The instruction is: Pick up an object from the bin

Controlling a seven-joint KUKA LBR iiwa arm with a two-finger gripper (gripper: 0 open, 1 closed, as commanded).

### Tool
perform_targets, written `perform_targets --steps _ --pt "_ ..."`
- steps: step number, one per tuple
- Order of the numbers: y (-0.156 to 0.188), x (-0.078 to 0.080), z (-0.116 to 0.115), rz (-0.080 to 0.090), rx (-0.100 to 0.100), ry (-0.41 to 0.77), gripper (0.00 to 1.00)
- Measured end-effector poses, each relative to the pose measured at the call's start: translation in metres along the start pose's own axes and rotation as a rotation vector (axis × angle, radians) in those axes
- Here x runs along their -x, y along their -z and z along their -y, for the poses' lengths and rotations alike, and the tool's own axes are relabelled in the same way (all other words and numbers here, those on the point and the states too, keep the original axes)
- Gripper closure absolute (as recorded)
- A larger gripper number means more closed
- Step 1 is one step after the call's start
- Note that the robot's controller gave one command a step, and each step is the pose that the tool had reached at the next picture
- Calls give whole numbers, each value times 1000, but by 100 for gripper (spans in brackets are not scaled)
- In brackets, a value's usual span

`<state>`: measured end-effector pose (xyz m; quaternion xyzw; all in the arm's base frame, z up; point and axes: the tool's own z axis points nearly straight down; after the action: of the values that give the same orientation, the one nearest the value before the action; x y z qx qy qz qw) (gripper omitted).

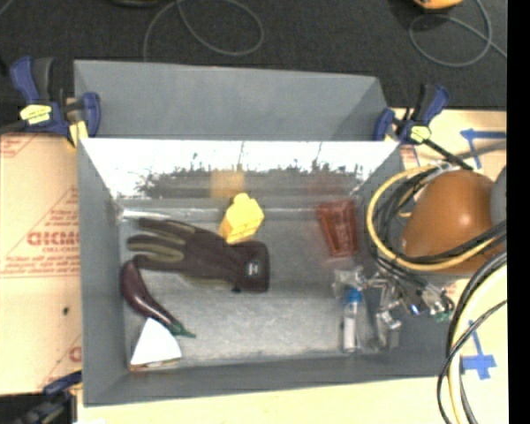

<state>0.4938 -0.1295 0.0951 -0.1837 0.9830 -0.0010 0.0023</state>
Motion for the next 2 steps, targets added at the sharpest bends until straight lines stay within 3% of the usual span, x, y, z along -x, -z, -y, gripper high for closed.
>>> perform_targets --steps 1,2 --pt "-24 -24 10 5 -4 368 100" --pt "-24 -24 10 5 -5 368 100"
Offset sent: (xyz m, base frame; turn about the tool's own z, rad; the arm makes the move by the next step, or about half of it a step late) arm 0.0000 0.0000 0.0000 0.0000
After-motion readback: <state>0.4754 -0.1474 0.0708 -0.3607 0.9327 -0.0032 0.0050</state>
